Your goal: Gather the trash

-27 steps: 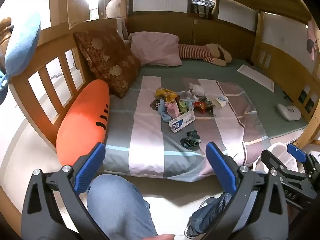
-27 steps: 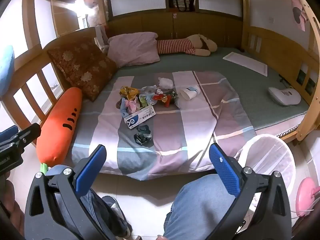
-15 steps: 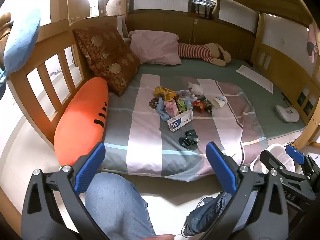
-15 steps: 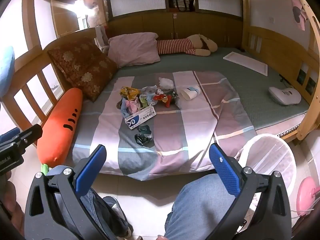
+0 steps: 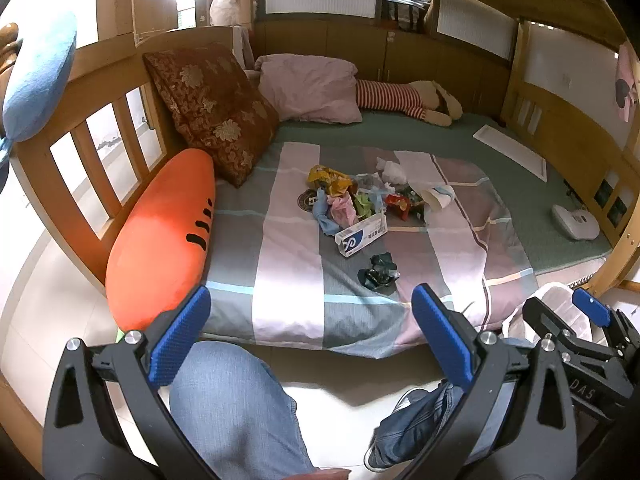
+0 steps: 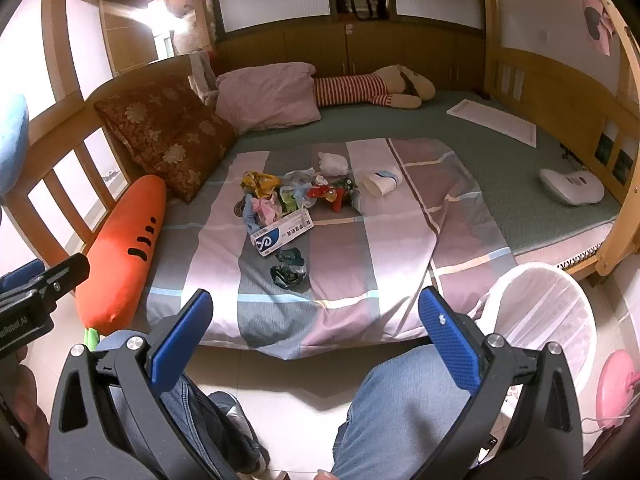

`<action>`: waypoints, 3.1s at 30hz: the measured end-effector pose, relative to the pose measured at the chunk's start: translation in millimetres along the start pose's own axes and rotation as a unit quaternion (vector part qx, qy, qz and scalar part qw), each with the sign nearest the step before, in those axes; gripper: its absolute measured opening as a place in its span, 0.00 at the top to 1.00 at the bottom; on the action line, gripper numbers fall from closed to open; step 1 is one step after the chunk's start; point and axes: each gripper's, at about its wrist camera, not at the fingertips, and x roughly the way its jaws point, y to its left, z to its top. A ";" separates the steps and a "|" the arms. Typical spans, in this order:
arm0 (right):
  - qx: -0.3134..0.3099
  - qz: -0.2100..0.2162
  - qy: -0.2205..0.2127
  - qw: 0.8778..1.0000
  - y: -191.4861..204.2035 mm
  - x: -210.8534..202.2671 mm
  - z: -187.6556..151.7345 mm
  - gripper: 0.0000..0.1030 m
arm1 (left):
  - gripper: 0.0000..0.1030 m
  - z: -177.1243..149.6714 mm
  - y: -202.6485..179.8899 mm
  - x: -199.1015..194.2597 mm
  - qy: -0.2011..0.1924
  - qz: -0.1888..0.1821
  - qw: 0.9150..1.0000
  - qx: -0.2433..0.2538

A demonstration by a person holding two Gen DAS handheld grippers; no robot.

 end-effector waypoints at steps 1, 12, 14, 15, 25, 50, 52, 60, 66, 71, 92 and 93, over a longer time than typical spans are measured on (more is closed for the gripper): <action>0.000 0.001 0.000 1.000 -0.8 0.3 -0.4 0.02 | 0.03 -0.4 -0.2 0.0 0.001 -0.001 1.000 0.000; 0.000 0.003 0.003 1.000 -0.9 0.9 -2.9 0.02 | 0.03 -10.7 -0.7 6.5 0.007 -0.001 1.000 0.002; 0.002 0.004 0.004 1.000 -1.7 6.6 -6.6 0.02 | 0.03 -14.7 -0.7 7.3 0.009 -0.002 1.000 0.003; 0.002 0.004 0.004 1.000 -1.8 6.3 -6.5 0.02 | 0.03 -12.5 -2.6 10.4 0.011 -0.002 1.000 0.005; 0.003 0.004 0.004 1.000 -2.3 5.3 -5.6 0.02 | 0.03 -12.3 -3.2 10.5 0.014 -0.002 1.000 0.005; 0.005 0.005 0.006 1.000 -2.8 7.0 -6.6 0.02 | 0.03 -18.9 -8.9 11.5 0.022 -0.005 1.000 0.010; 0.006 0.006 0.007 1.000 -2.6 7.8 -7.9 0.02 | 0.03 -19.9 -9.6 12.2 0.023 -0.006 1.000 0.011; 0.007 0.005 0.008 1.000 -2.1 8.5 -8.7 0.02 | 0.03 -20.0 -10.3 12.5 0.027 -0.006 1.000 0.012; 0.007 0.006 0.008 1.000 -3.0 8.4 -7.9 0.02 | 0.03 -19.0 -8.6 14.0 0.032 -0.007 0.999 0.013; 0.007 0.006 0.008 1.000 -3.1 8.5 -7.6 0.02 | 0.03 -18.8 -8.1 13.9 0.032 -0.007 0.999 0.014; 0.019 -0.013 -0.050 0.998 -26.8 9.0 -20.6 0.02 | 0.03 -38.1 -46.9 63.3 0.074 -0.047 0.991 0.104; 0.018 -0.010 -0.067 0.998 -33.6 8.8 -22.3 0.02 | 0.03 -40.8 -52.2 74.9 0.086 -0.059 0.988 0.110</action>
